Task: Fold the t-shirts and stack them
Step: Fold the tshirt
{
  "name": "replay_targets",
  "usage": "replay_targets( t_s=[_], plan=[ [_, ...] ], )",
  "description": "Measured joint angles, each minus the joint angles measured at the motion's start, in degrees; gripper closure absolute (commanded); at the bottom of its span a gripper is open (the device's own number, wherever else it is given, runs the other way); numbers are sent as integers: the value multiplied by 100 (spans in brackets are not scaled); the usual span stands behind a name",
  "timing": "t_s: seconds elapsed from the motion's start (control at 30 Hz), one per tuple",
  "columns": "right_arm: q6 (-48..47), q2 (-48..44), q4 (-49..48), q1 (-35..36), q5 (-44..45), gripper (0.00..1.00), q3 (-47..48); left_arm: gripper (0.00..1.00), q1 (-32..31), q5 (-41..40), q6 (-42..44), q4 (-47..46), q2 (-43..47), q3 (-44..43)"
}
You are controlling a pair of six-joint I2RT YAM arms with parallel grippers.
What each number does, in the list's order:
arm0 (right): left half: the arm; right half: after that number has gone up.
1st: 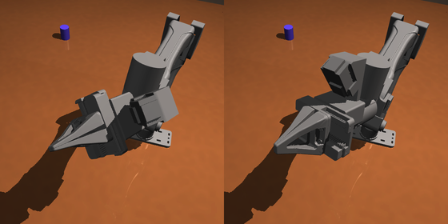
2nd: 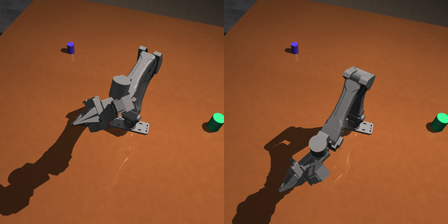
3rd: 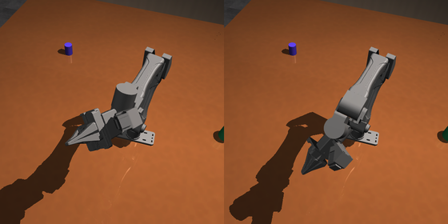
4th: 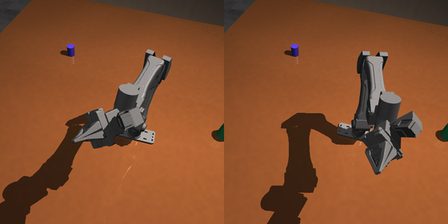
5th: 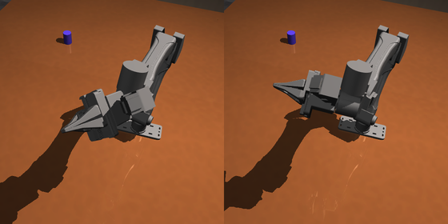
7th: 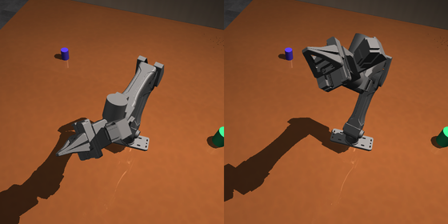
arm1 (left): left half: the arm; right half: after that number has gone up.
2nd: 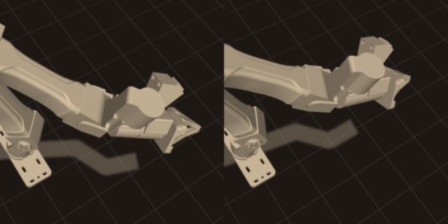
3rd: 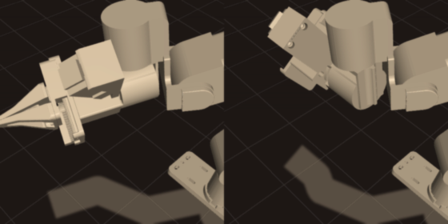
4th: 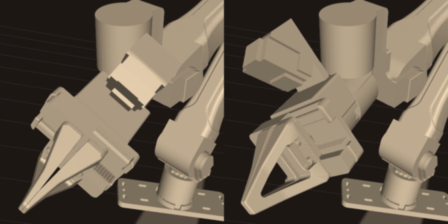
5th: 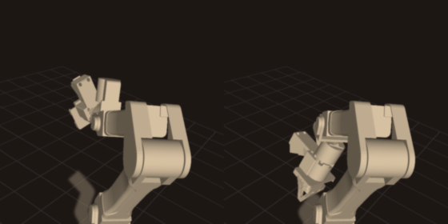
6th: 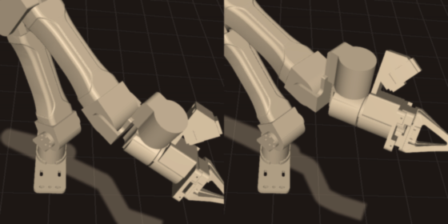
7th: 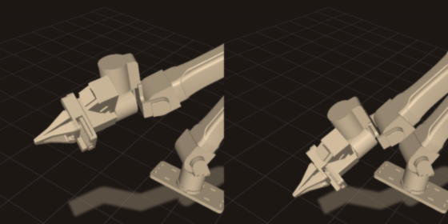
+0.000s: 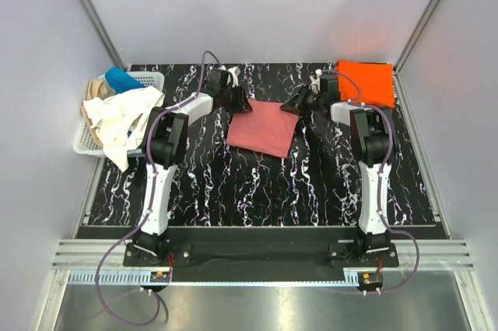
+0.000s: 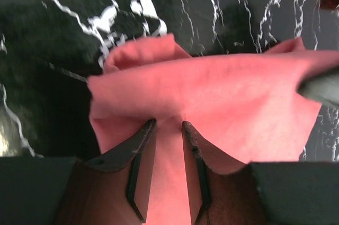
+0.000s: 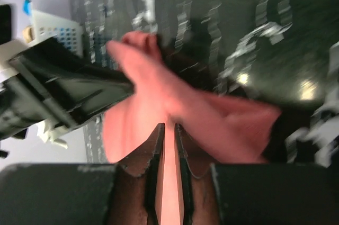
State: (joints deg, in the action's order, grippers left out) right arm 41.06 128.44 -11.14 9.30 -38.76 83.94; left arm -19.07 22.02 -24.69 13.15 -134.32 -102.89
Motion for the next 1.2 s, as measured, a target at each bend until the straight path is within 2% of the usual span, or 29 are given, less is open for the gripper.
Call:
replay_targets(
  t_s=[0.13,0.37,0.53,0.6,0.63,0.73,0.83,0.9,0.93,1.0,1.2],
  plan=[
    [92,850,35,-107,-181,82,638,67,153,254,-146,-291,-197,-107],
    [-83,1143,719,-240,-328,79,1556,66,243,358,-289,-444,-101,72],
    [-278,1012,1314,-310,-339,67,1971,64,243,129,-345,-131,804,916],
    [-339,726,1502,-328,-280,60,1770,64,243,-39,-354,131,1364,1211],
    [-374,525,1580,-332,-227,48,1578,64,243,-114,-358,170,1668,1364],
    [-551,-219,1816,-332,59,44,911,64,243,-258,-378,197,2487,1803],
    [-758,-752,1991,-332,378,44,599,65,243,-321,-380,168,3058,2269],
    [-846,-892,2050,-334,487,48,581,66,243,-328,-378,151,3115,2472],
    [-870,-925,2059,-334,507,53,581,67,243,-323,-376,157,3023,2546],
    [-883,-935,2087,-332,490,57,557,67,243,-317,-378,188,2767,2577],
    [-890,-955,2179,-74,334,61,-57,70,243,-337,-385,363,2098,2579]
  ],
)
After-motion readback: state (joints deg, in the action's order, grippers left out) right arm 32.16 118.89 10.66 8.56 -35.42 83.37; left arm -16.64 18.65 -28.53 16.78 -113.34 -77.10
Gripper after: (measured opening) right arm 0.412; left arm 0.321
